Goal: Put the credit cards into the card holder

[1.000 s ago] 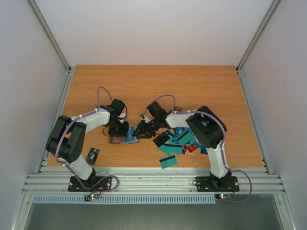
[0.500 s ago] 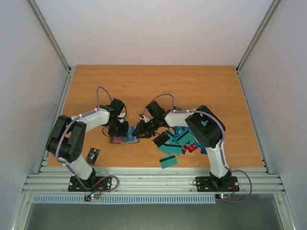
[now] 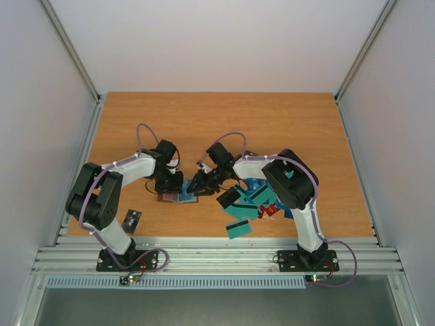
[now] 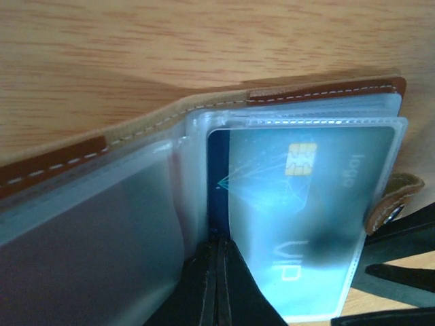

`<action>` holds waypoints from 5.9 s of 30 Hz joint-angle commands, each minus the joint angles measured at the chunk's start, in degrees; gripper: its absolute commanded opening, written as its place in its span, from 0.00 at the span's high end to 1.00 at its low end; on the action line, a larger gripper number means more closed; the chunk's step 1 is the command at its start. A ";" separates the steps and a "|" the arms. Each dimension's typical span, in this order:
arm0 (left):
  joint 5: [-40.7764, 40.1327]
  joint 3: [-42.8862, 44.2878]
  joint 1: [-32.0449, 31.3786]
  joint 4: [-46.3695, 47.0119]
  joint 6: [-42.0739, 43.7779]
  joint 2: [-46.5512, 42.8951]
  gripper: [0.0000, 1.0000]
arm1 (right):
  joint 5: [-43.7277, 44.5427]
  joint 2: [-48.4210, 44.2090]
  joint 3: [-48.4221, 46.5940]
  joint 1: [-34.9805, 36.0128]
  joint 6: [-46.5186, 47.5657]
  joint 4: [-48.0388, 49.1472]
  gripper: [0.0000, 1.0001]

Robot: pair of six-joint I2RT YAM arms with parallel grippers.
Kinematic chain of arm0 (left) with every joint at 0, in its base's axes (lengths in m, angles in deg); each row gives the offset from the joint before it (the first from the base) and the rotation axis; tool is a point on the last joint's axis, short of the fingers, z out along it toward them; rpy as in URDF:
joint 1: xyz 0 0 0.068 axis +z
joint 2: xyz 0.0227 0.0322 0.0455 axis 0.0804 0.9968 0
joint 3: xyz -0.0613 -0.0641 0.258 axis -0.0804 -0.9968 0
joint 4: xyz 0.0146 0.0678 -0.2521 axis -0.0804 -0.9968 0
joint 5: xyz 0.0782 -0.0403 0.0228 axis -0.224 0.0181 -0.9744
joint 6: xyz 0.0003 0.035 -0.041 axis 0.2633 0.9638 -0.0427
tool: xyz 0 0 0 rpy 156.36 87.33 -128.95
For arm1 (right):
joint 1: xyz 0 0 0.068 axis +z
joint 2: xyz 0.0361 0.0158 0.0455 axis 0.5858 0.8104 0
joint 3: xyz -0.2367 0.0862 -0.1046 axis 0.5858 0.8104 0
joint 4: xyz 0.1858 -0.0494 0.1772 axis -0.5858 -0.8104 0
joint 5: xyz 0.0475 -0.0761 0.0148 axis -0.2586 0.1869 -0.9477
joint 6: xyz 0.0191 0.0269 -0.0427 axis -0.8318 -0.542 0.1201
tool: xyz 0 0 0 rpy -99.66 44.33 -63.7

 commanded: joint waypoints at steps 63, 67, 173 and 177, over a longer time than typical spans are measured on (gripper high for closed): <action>-0.07 3.32 6.55 -20.41 -4.00 -36.77 0.78 | -1.49 9.79 -36.58 4.08 10.52 -26.84 0.67; 2.17 3.04 6.56 -19.52 -3.44 -36.82 0.74 | 2.23 4.58 -35.28 3.56 13.44 -30.48 0.67; 30.38 -5.97 -33.59 31.30 -11.94 12.73 0.72 | 29.68 -55.39 50.76 7.46 -36.46 -1.10 0.78; 30.80 -5.38 -33.59 30.50 -11.44 12.75 0.72 | 29.69 -56.09 48.08 7.46 -34.58 -4.35 0.82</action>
